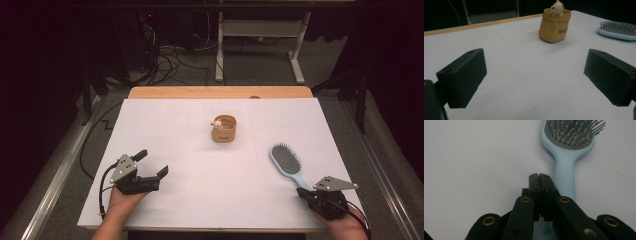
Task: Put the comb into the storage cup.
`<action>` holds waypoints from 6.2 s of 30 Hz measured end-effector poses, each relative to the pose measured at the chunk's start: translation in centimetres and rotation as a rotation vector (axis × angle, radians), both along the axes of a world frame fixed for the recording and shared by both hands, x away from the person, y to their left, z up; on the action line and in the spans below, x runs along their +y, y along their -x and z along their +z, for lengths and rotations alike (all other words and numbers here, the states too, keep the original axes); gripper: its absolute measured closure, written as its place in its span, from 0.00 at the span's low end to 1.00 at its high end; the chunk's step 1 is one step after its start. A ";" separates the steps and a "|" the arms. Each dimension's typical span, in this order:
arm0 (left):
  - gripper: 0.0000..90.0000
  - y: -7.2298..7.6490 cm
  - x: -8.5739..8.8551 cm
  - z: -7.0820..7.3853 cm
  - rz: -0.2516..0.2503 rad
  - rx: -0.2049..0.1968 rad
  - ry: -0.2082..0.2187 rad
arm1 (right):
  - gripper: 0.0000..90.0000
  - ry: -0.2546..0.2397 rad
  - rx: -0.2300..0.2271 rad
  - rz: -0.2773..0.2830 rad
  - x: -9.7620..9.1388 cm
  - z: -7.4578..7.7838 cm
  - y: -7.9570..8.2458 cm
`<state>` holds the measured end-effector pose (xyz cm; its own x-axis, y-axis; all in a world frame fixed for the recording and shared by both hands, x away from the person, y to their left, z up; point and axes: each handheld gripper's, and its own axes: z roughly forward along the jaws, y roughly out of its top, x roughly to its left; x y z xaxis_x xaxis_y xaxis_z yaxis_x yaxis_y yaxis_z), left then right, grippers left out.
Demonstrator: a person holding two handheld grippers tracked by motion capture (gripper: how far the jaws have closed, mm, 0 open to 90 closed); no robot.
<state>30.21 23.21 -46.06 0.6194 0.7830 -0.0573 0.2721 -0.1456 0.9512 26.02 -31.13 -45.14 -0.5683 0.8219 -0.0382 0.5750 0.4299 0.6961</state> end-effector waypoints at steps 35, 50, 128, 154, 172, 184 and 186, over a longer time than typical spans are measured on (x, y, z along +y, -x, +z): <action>0.06 -0.2 -0.2 -0.2 -0.012 0.017 -0.001 | 0.36 -0.220 -0.129 -0.128 -2.3 0.9 -0.2; 0.06 -0.2 0.0 -0.2 -0.001 0.013 0.009 | 0.00 -0.231 -0.162 -0.190 -2.5 0.7 -0.4; 0.02 0.0 0.2 -0.2 -0.021 0.005 -0.008 | 0.00 0.089 0.198 -0.088 2.2 0.9 -9.8; 0.02 0.0 0.3 -0.1 -0.017 -0.002 -0.004 | 0.10 0.156 0.241 -0.075 4.1 0.4 -12.1; 0.03 0.0 0.2 -0.1 -0.021 -0.002 -0.004 | 0.18 0.170 0.248 -0.072 4.2 0.5 -12.3; 0.03 0.1 0.2 -0.1 -0.023 0.000 -0.007 | 0.20 0.172 0.258 -0.088 4.4 0.6 -12.3; 0.03 0.1 0.2 -0.1 -0.022 0.001 -0.007 | 0.20 0.173 0.263 -0.090 4.4 0.6 -12.4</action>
